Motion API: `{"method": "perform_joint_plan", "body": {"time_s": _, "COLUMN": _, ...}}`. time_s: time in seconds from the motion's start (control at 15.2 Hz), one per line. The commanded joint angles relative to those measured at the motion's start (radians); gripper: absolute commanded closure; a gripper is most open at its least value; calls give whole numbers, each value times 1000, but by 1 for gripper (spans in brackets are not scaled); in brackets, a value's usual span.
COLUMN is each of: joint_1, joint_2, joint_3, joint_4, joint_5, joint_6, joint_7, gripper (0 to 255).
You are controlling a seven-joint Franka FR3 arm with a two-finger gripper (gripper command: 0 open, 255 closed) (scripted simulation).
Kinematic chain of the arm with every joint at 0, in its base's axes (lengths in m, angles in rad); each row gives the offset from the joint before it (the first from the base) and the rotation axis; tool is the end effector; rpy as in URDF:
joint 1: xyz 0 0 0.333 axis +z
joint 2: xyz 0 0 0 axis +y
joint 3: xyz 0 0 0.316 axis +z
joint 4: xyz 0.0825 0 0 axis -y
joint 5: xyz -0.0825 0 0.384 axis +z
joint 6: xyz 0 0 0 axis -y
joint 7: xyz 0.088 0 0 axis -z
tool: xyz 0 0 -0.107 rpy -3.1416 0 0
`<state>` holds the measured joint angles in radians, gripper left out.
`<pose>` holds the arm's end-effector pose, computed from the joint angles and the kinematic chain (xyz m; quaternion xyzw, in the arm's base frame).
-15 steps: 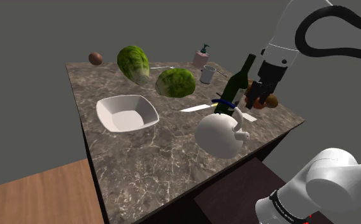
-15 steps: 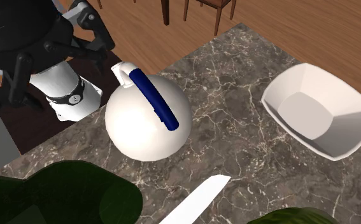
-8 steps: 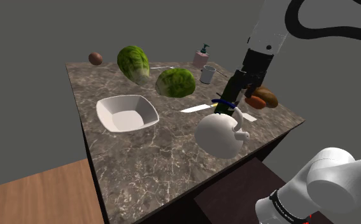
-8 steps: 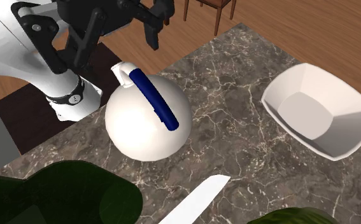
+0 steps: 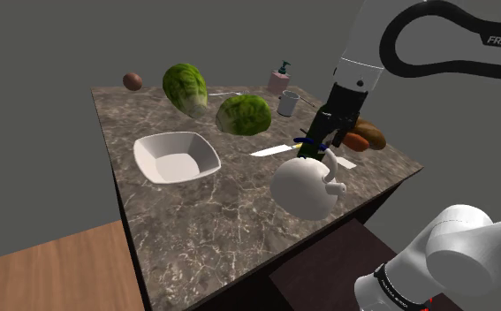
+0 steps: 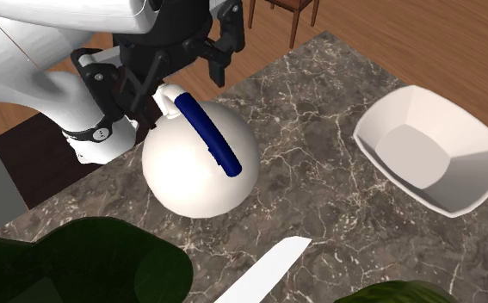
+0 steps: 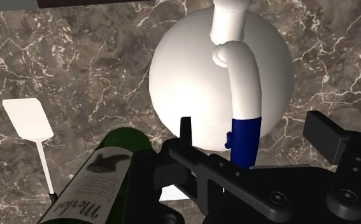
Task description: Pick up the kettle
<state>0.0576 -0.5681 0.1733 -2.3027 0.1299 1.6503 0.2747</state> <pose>0.3578 0.1074 0.5447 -0.9978 0.0454 0.0480 0.0068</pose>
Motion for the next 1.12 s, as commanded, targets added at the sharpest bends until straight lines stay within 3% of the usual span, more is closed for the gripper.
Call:
{"method": "perform_joint_plan", "body": {"time_s": 0.0, "joint_1": 0, "joint_2": -2, "joint_3": 0, "joint_4": -9, "joint_5": 0, "joint_6": 7, "joint_7": -2, "gripper": 0}}
{"method": "perform_joint_plan", "body": {"time_s": 0.07, "joint_1": 0, "joint_2": 0, "joint_3": -1, "joint_4": -8, "joint_5": 0, "joint_6": 8, "joint_7": -2, "gripper": 255}}
{"method": "perform_joint_plan", "body": {"time_s": 0.66, "joint_1": 0, "joint_2": -2, "joint_3": 0, "joint_4": -9, "joint_5": 0, "joint_6": 7, "joint_7": -2, "gripper": 255}}
{"method": "perform_joint_plan", "body": {"time_s": 1.06, "joint_1": -2, "joint_2": 5, "joint_3": -6, "joint_4": 77, "joint_5": -5, "joint_6": -72, "joint_7": 3, "gripper": 255}}
